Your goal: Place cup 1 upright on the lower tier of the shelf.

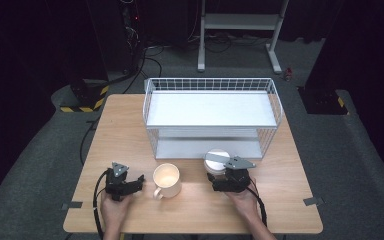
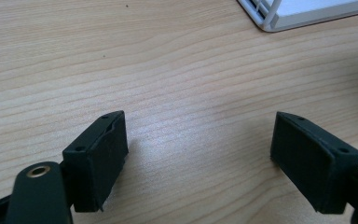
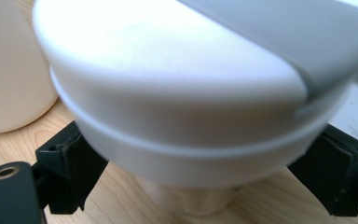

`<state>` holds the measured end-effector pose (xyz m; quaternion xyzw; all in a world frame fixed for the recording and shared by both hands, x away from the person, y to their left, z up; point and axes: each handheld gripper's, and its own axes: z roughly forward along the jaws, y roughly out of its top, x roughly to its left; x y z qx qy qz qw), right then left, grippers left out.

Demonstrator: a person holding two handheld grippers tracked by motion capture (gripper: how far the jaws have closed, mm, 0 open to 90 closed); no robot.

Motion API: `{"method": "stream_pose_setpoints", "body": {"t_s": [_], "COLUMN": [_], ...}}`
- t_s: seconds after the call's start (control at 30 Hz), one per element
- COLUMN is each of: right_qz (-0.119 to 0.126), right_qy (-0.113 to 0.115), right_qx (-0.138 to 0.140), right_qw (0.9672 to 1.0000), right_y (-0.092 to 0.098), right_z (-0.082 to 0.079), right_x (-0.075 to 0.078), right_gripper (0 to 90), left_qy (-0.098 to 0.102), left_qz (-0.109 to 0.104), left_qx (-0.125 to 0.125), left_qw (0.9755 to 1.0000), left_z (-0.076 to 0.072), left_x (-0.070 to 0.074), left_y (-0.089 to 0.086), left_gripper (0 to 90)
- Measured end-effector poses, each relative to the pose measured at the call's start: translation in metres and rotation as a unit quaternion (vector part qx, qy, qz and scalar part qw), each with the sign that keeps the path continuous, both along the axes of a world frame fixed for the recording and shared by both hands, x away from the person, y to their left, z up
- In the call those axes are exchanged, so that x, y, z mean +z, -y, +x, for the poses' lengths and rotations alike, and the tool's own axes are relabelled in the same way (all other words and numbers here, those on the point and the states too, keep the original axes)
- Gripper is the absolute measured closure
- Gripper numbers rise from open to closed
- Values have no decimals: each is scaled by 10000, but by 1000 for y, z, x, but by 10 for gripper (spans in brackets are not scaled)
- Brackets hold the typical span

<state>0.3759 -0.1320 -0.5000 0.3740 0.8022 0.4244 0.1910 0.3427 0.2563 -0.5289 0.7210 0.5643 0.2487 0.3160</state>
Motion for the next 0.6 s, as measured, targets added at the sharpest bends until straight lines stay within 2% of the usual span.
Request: {"method": "stream_pose_setpoints", "body": {"t_s": [0.33,0.4,0.6], "right_qz": [-55,-48,-75], "right_qy": [91,135,173], "right_qx": [-45,-22,-6], "right_qw": [9999,9999,9998], "right_y": [-5,-7,-7], "right_z": [3,2,2], "right_x": [1,2,2], "right_gripper": [144,180,183], "left_qy": [-4,-5,2], "left_qz": [-8,0,-1], "left_qx": [-3,-10,2], "left_qw": [10000,10000,10000], "left_z": [0,0,0], "left_x": [0,0,0], "left_y": [0,0,0], "left_gripper": [189,189,189]}}
